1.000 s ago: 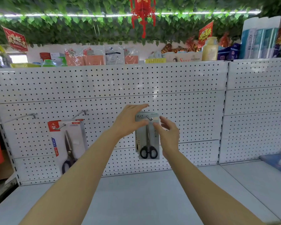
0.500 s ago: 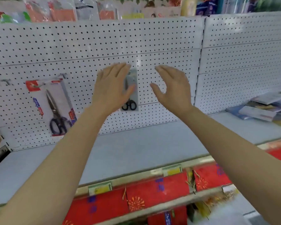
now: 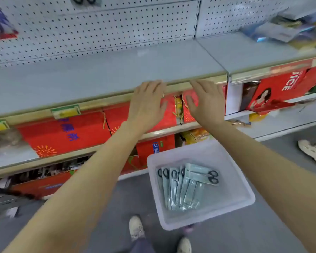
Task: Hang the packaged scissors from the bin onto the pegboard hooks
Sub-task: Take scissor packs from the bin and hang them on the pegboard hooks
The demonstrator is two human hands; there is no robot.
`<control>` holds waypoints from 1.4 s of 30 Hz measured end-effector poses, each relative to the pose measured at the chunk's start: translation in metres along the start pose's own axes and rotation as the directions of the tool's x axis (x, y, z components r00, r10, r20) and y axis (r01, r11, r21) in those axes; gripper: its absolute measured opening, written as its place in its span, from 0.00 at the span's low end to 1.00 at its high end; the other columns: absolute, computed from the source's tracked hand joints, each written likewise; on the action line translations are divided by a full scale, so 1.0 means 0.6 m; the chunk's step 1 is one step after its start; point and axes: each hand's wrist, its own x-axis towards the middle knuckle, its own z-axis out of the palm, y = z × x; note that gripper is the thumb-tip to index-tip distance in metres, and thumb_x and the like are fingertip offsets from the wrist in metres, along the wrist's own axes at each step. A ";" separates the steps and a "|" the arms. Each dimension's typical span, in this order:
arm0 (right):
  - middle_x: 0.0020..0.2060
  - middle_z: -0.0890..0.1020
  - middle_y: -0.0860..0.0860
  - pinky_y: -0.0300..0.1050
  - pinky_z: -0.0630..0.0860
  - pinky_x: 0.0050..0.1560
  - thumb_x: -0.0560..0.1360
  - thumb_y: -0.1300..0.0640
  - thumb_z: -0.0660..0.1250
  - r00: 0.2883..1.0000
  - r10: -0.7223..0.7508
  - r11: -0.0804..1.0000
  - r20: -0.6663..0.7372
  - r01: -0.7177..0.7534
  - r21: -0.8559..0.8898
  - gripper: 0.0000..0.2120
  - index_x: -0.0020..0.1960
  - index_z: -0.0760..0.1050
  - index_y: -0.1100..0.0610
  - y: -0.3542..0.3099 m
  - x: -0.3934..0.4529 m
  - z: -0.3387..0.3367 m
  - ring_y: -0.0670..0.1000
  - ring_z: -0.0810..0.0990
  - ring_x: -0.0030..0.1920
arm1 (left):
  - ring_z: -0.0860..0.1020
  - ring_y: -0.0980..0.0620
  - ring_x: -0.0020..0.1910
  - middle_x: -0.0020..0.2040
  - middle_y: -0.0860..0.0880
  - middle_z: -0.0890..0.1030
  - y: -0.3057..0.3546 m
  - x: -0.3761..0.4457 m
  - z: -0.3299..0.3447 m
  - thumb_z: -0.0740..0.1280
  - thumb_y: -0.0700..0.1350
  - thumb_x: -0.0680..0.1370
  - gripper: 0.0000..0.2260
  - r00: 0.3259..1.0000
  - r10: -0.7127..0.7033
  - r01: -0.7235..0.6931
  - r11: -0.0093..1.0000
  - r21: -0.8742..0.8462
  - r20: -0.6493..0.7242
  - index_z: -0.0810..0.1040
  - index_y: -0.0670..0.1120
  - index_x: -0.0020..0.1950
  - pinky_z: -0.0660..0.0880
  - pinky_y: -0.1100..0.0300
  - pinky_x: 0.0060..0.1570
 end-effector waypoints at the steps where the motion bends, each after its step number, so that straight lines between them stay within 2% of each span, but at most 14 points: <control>1: 0.51 0.83 0.56 0.53 0.73 0.52 0.71 0.56 0.68 0.998 0.040 0.999 0.055 -0.039 -0.015 0.17 0.58 0.79 0.61 0.021 -0.044 0.011 0.60 0.80 0.51 | 0.74 0.40 0.63 0.66 0.43 0.77 0.019 -0.022 0.039 0.66 0.49 0.75 0.22 0.998 -0.009 0.009 1.000 -0.009 0.059 0.75 0.43 0.68 0.67 0.47 0.62; 6: 0.49 0.83 0.57 0.55 0.75 0.51 0.69 0.59 0.71 0.935 0.199 0.978 0.292 -0.172 -0.117 0.18 0.58 0.79 0.62 0.116 -0.248 0.058 0.61 0.81 0.49 | 0.77 0.40 0.57 0.59 0.43 0.80 0.087 -0.121 0.223 0.64 0.47 0.72 0.20 0.934 0.012 0.022 0.996 -0.091 0.357 0.78 0.41 0.62 0.73 0.47 0.56; 10: 0.48 0.84 0.58 0.54 0.76 0.52 0.62 0.60 0.80 0.809 0.295 0.952 0.508 -0.204 -0.228 0.24 0.56 0.81 0.62 0.174 -0.375 0.104 0.61 0.83 0.47 | 0.78 0.41 0.54 0.58 0.44 0.81 0.114 -0.188 0.339 0.72 0.44 0.67 0.21 0.826 0.036 -0.007 0.999 -0.053 0.562 0.80 0.42 0.59 0.75 0.49 0.53; 14: 0.47 0.84 0.55 0.49 0.74 0.52 0.55 0.59 0.83 0.598 0.277 0.961 0.752 -0.159 -0.228 0.28 0.55 0.81 0.59 0.218 -0.471 0.164 0.59 0.83 0.47 | 0.81 0.45 0.47 0.49 0.47 0.83 0.132 -0.248 0.413 0.77 0.46 0.59 0.21 0.748 0.082 -0.071 0.997 -0.043 0.659 0.82 0.45 0.50 0.77 0.54 0.46; 18: 0.69 0.72 0.50 0.46 0.61 0.67 0.74 0.52 0.68 0.280 0.234 0.968 0.931 -0.152 -0.198 0.26 0.71 0.68 0.52 0.250 -0.520 0.232 0.54 0.68 0.69 | 0.79 0.41 0.54 0.56 0.42 0.81 0.138 -0.308 0.479 0.74 0.41 0.65 0.24 0.688 0.121 -0.101 0.992 -0.071 0.716 0.79 0.40 0.60 0.76 0.47 0.55; 19: 0.72 0.68 0.49 0.46 0.60 0.68 0.75 0.51 0.67 0.222 0.228 0.969 0.948 -0.150 -0.198 0.28 0.73 0.64 0.51 0.256 -0.528 0.248 0.53 0.65 0.71 | 0.78 0.40 0.55 0.56 0.42 0.80 0.139 -0.322 0.489 0.74 0.40 0.66 0.22 0.673 0.136 -0.116 0.990 -0.077 0.727 0.79 0.40 0.60 0.76 0.46 0.56; 21: 0.75 0.62 0.49 0.47 0.59 0.69 0.75 0.49 0.67 0.176 0.206 0.971 0.963 -0.162 -0.178 0.34 0.76 0.57 0.48 0.263 -0.542 0.274 0.53 0.62 0.73 | 0.79 0.42 0.53 0.53 0.43 0.81 0.142 -0.348 0.507 0.74 0.39 0.65 0.20 0.647 0.181 -0.142 0.983 -0.116 0.741 0.80 0.41 0.56 0.76 0.48 0.54; 24: 0.73 0.64 0.50 0.47 0.61 0.68 0.74 0.46 0.66 0.175 0.191 0.965 0.966 -0.215 -0.152 0.36 0.77 0.54 0.44 0.274 -0.552 0.290 0.54 0.64 0.71 | 0.79 0.45 0.48 0.48 0.47 0.81 0.152 -0.378 0.529 0.75 0.38 0.61 0.18 0.620 0.295 -0.204 0.955 -0.213 0.727 0.82 0.43 0.50 0.76 0.53 0.47; 28: 0.60 0.74 0.53 0.46 0.66 0.61 0.72 0.51 0.71 0.255 0.210 0.928 0.944 -0.354 -0.111 0.33 0.74 0.64 0.42 0.289 -0.556 0.284 0.56 0.73 0.61 | 0.79 0.48 0.48 0.47 0.49 0.81 0.172 -0.395 0.549 0.70 0.37 0.65 0.14 0.573 0.484 -0.345 0.874 -0.342 0.661 0.83 0.43 0.50 0.78 0.56 0.48; 31: 0.51 0.77 0.53 0.47 0.71 0.53 0.74 0.56 0.70 0.298 0.262 0.858 0.918 -0.508 -0.080 0.25 0.70 0.71 0.43 0.295 -0.544 0.267 0.57 0.77 0.53 | 0.78 0.48 0.51 0.49 0.49 0.81 0.191 -0.378 0.570 0.65 0.37 0.70 0.11 0.455 0.633 -0.500 0.764 -0.408 0.627 0.81 0.43 0.50 0.76 0.54 0.53; 34: 0.47 0.82 0.55 0.48 0.72 0.48 0.74 0.60 0.68 0.399 0.299 0.831 0.867 -0.556 -0.031 0.23 0.67 0.74 0.46 0.303 -0.514 0.244 0.59 0.80 0.50 | 0.75 0.47 0.57 0.54 0.50 0.81 0.220 -0.344 0.616 0.69 0.40 0.73 0.11 0.275 0.734 -0.674 0.608 -0.420 0.620 0.82 0.46 0.54 0.71 0.53 0.62; 36: 0.49 0.83 0.56 0.49 0.72 0.49 0.75 0.60 0.67 0.413 0.331 0.805 0.849 -0.593 -0.025 0.22 0.67 0.74 0.46 0.307 -0.488 0.228 0.58 0.80 0.51 | 0.72 0.47 0.65 0.62 0.50 0.79 0.249 -0.314 0.637 0.65 0.44 0.78 0.13 0.157 0.724 -0.723 0.547 -0.421 0.671 0.80 0.50 0.62 0.63 0.51 0.69; 39: 0.52 0.83 0.54 0.49 0.73 0.51 0.76 0.61 0.66 0.414 0.355 0.775 0.838 -0.632 -0.016 0.23 0.68 0.73 0.43 0.308 -0.458 0.205 0.56 0.80 0.52 | 0.65 0.45 0.72 0.72 0.49 0.70 0.293 -0.272 0.656 0.60 0.46 0.82 0.19 -0.013 0.626 -0.836 0.421 -0.352 0.780 0.68 0.54 0.73 0.54 0.45 0.74; 42: 0.54 0.83 0.52 0.50 0.76 0.51 0.76 0.60 0.66 0.404 0.387 0.750 0.829 -0.660 -0.029 0.24 0.67 0.72 0.40 0.305 -0.444 0.186 0.54 0.80 0.51 | 0.65 0.45 0.72 0.72 0.48 0.68 0.315 -0.238 0.653 0.60 0.45 0.82 0.21 -0.013 0.557 -0.892 0.369 -0.261 0.830 0.65 0.54 0.75 0.59 0.46 0.72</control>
